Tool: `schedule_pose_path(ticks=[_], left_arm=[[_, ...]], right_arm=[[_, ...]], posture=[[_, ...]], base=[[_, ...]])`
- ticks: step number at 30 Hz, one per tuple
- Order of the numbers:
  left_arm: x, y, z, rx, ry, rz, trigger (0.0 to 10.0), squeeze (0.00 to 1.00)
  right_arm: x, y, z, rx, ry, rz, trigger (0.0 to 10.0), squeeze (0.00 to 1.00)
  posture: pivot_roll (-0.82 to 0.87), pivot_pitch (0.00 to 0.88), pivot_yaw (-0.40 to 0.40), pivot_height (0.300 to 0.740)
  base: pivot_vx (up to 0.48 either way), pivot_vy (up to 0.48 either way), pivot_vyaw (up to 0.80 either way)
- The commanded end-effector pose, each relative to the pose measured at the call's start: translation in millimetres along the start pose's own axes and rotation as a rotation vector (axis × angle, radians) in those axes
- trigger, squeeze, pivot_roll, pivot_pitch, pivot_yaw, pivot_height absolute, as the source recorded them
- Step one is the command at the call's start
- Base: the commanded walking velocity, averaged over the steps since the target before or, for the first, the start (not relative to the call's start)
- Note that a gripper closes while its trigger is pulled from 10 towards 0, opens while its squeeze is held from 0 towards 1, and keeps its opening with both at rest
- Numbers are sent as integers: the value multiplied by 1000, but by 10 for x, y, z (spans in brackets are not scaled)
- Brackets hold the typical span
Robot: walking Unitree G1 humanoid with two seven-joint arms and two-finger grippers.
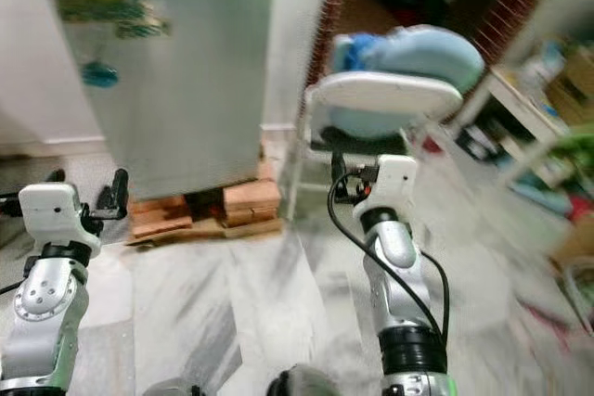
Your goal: Restocking fridge
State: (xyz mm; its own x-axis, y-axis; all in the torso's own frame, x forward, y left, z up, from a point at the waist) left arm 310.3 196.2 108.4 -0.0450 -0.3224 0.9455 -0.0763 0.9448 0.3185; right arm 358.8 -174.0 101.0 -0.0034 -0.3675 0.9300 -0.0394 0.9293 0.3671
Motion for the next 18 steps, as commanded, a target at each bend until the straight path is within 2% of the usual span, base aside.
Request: schedule_pose_path(ticks=[1, 15, 18], left_arm=[[-30, 74, 21, 12, 11, -15, 10000, 0], [-48, 48, 18, 12, 23, -10, 10000, 0], [-54, 28, 13, 7, 30, -9, 10000, 0]], right_arm=[[42, 89, -36, 26, -16, -6, 10000, 0], [50, 124, -42, 32, -29, -11, 10000, 0], [35, 148, -49, 39, -24, -13, 10000, 0]], posture=[[41, 16, -91, 740], [46, 16, -90, 740], [52, 17, -90, 740]], base=[[0, 458, 0], [0, 458, 0], [0, 469, -790]])
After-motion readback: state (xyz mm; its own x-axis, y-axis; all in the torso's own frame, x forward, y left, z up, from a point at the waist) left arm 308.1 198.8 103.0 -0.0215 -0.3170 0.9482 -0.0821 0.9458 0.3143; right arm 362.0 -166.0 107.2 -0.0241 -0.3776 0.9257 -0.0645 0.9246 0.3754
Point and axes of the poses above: a point about 5 cm out from each wrist's last joint towards the gripper, its own z axis pointing back from the gripper into the wrist, its own x axis along the axis of the wrist's last joint, y = z × x, the point moved 6 cm from there along -z, pointing out of the wrist towards the gripper, and after that the axes turned 14 degrees about -z, right-handed, at the moved point
